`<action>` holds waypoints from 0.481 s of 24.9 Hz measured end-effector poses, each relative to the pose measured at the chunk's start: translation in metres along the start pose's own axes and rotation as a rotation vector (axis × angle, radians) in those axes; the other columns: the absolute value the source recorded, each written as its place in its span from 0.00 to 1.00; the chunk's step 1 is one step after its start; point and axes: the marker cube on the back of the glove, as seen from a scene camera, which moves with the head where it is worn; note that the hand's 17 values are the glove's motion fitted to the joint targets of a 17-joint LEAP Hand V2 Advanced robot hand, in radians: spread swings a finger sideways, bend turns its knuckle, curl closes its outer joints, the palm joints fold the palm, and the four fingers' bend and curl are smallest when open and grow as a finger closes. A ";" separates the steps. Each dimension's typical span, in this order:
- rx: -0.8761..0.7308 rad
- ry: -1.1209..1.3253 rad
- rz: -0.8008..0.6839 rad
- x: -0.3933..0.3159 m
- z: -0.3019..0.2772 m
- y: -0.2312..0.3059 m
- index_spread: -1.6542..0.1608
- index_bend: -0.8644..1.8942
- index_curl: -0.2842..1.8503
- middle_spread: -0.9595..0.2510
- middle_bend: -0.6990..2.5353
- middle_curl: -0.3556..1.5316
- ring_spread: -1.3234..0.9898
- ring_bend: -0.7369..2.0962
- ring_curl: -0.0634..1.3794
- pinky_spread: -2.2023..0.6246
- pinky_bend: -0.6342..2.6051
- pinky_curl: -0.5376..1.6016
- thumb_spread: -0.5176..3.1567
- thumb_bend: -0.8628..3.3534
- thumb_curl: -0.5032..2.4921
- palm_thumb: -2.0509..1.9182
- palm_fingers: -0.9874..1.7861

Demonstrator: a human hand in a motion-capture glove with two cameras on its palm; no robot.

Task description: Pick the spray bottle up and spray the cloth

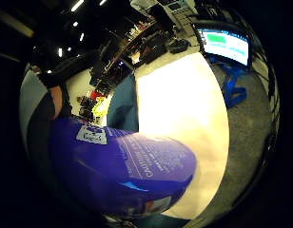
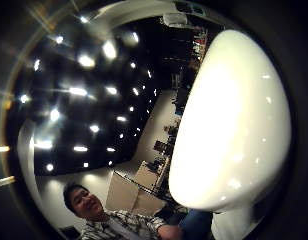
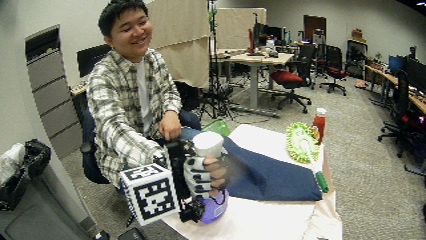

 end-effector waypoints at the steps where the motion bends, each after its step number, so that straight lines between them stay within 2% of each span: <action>1: -0.011 0.014 -0.011 -0.007 -0.001 -0.001 0.75 0.40 0.35 0.66 0.36 0.46 0.48 0.45 0.36 0.74 0.28 0.43 0.19 0.20 0.40 0.80 0.80; 12: -0.227 0.262 -0.127 -0.080 0.026 0.003 0.75 0.39 0.37 0.65 0.36 0.47 0.48 0.45 0.37 0.73 0.29 0.44 0.17 0.20 0.41 0.80 0.80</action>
